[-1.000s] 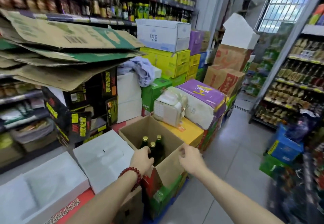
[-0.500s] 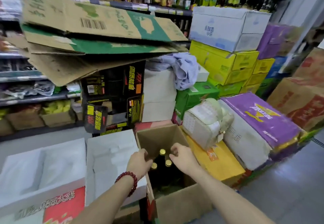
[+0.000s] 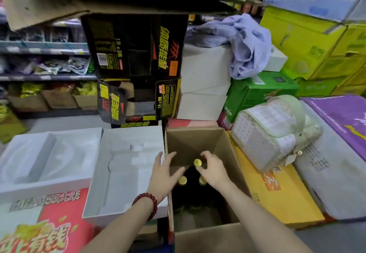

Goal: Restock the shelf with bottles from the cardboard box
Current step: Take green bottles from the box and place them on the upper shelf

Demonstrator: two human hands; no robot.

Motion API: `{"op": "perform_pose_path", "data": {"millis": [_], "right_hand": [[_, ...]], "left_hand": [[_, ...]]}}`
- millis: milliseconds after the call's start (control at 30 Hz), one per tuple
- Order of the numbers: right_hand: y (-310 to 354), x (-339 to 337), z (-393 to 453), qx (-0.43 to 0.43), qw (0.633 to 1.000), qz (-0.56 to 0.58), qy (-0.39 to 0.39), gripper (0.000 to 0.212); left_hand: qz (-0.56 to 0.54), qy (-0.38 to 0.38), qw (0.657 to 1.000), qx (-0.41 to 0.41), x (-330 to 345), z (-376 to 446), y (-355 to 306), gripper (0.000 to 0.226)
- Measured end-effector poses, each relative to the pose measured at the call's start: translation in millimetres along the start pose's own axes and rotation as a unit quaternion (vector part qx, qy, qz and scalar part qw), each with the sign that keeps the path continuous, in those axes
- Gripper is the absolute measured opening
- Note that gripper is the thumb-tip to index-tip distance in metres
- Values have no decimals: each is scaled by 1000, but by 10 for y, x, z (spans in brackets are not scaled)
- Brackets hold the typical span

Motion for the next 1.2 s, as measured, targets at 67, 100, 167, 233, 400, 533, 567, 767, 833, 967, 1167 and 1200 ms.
{"op": "perform_pose_path", "data": {"millis": [67, 100, 167, 233, 400, 533, 567, 767, 833, 967, 1167, 1200], "right_hand": [[-81, 176, 140, 12, 999, 5, 29, 50], [-111, 265, 200, 15, 999, 3, 47, 52], [-160, 379, 298, 21, 998, -11, 64, 50], [-210, 395, 375, 28, 998, -19, 51, 42], [-236, 367, 446, -10, 999, 20, 32, 20], [-127, 300, 374, -49, 997, 45, 28, 21], [-71, 242, 354, -57, 997, 55, 25, 21], [393, -472, 246, -74, 983, 165, -15, 19], [598, -738, 174, -77, 971, 224, -29, 17], [1006, -1287, 13, -99, 959, 261, -56, 24], [1375, -2070, -295, -138, 943, 291, -89, 20], [1422, -2176, -358, -142, 940, 297, -89, 20]], "left_hand": [[-6, -7, 1000, -2, 85, 35, 69, 61], [-14, -12, 1000, -5, 112, 40, 105, 59], [-34, -22, 999, -8, 139, 44, 154, 56], [-42, -28, 999, -5, 146, 51, 166, 55], [-36, -43, 998, -2, 156, 77, 163, 55], [-18, -36, 999, -5, 148, 87, 152, 56], [-10, -30, 999, -5, 139, 83, 139, 57], [39, 11, 998, -56, 39, 4, -92, 52], [42, 5, 998, -47, -56, -4, -284, 51], [53, 19, 998, -32, -234, 20, -707, 65], [-11, 55, 998, 12, -340, 8, -1276, 112], [-21, 66, 997, 21, -336, 5, -1333, 114]]}}
Point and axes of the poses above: each hand's wrist, its own z-axis towards the middle knuckle, its own x-axis out of the palm, y = z × x, the point moved 8 cm from there along z, towards the middle knuckle, and after that the axes turned 7 degrees about z, right-handed, at the moved point
